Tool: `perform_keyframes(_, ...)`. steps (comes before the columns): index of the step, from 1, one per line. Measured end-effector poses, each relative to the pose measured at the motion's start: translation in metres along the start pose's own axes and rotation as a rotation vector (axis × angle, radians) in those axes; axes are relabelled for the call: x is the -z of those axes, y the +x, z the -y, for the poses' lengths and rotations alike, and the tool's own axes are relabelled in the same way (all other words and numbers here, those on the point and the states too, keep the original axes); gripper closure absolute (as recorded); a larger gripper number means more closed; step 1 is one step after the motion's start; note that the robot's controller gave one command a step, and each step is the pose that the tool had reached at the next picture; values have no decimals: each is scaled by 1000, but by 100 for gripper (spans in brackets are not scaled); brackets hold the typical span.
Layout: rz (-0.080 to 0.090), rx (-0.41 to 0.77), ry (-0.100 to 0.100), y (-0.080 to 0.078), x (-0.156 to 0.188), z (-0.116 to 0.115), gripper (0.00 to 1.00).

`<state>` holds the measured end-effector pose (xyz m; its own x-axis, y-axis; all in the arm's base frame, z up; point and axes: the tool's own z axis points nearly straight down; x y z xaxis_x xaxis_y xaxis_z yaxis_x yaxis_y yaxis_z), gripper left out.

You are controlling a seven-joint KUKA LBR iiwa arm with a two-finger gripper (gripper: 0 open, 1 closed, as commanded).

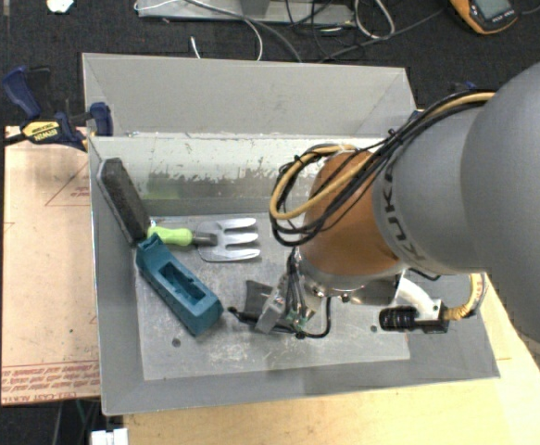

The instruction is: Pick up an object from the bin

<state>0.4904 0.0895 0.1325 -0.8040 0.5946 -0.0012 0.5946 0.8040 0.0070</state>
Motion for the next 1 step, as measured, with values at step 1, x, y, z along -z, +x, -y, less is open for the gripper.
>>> perform_keyframes(1,0,2,0,0,33,-1,100)
